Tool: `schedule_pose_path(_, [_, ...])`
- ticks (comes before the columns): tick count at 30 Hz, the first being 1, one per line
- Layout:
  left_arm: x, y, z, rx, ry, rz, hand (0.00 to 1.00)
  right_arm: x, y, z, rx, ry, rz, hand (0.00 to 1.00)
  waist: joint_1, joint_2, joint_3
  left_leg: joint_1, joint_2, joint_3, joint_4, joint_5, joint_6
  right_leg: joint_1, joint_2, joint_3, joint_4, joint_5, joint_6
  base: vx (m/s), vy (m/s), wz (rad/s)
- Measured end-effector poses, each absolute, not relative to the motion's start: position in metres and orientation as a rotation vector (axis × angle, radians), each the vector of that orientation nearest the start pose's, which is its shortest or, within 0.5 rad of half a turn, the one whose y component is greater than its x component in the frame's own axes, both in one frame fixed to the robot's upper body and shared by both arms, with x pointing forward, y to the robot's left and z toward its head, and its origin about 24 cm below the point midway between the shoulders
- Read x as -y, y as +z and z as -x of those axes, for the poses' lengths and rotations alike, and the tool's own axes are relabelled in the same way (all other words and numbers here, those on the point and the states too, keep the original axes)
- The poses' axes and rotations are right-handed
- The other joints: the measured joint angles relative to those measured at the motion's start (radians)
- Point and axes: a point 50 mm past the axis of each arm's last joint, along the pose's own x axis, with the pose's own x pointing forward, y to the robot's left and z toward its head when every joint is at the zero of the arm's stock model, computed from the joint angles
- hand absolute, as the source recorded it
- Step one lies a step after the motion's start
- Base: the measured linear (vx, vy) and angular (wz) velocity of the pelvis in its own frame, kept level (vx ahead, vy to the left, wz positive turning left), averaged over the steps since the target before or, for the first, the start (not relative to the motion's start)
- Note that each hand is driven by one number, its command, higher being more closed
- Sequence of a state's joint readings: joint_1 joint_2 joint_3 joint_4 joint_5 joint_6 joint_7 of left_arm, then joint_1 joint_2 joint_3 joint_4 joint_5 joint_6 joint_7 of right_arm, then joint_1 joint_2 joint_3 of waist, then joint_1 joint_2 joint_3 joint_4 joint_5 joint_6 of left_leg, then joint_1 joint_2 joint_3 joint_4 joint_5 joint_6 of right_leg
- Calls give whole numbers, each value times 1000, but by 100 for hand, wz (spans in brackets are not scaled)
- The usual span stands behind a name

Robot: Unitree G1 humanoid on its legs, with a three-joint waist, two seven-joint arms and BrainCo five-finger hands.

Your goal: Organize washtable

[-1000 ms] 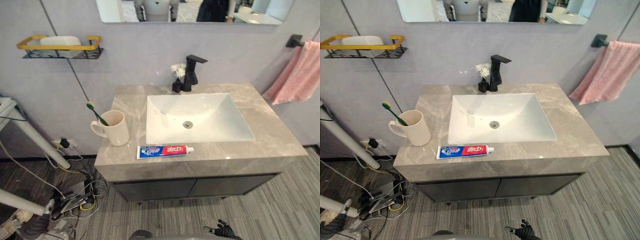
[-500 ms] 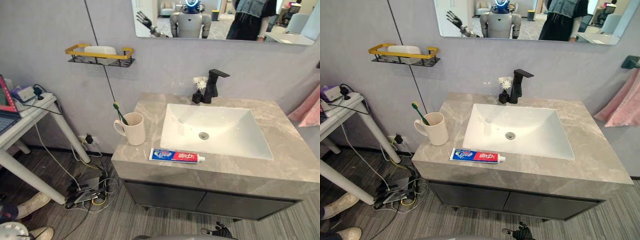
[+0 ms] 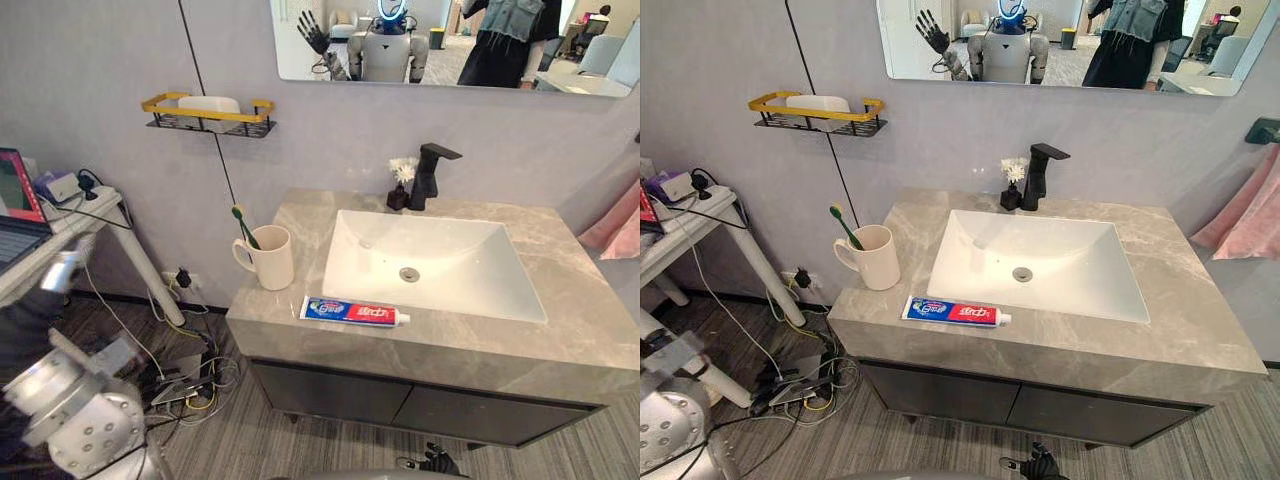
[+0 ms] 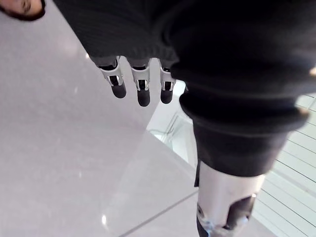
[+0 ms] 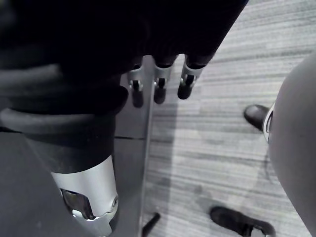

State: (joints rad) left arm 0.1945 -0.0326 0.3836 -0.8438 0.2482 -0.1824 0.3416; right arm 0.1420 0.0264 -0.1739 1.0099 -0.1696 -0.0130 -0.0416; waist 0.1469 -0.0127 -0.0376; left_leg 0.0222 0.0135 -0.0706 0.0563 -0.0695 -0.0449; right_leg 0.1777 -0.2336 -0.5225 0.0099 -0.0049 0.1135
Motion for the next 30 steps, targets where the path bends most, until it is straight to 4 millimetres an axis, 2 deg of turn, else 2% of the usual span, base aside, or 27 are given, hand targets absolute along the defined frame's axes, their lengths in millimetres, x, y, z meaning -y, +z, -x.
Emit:
schedule_pose_path(8, [-186, 205, -161, 870, 380, -331, 0, 166, -167, -86, -1152, -32, 132, 0, -25, 9, 5, 43, 6, 47, -60, 28, -8, -11, 4, 74, -13, -7, 10, -26, -3, -19])
schedule_pose_path(13, [-143, 197, -187, 851, -64, -427, 0, 171, -169, -88, -1185, 34, 198, 0, -29, 27, 12, 63, 21, 78, -90, 44, -17, -26, 22, 114, -15, -7, 11, -19, -19, -19])
schedule_pose_path(14, [-141, 195, -190, 840, -90, -437, 0, 172, -169, -90, -1185, 37, 205, 0, -33, 27, 12, 63, 21, 78, -91, 45, -18, -26, 24, 114, -14, -6, 11, 4, -14, -8])
schedule_pose_path(15, [-140, 192, -196, 818, -114, -445, 0, 176, -169, -88, -1200, 44, 218, 0, -52, 28, 12, 64, 22, 77, -92, 46, -20, -26, 26, 115, -14, -6, 11, 0, 0, 0])
schedule_pose_path(18, [-131, 181, -207, 767, -177, -445, 0, 185, -169, -89, -1215, 43, 234, 0, -56, 46, 24, 65, 23, 77, -92, 54, -18, -29, 29, 119, -14, -6, 11, 0, 0, 0])
schedule_pose_path(23, [-113, 156, -214, 644, -347, -475, 0, 191, -169, -88, -1229, 34, 245, 0, -61, 55, 29, 79, 23, 80, -92, 54, -18, -27, 30, 149, -14, -9, 8, 5, 1, -1])
schedule_pose_path(30, [-113, 117, -225, 464, -444, -552, 0, 191, -168, -93, -1208, 36, 247, 0, -82, 51, 34, 101, 29, 104, -114, 57, -21, -31, 35, 182, -10, -17, -5, -58, -6, -12])
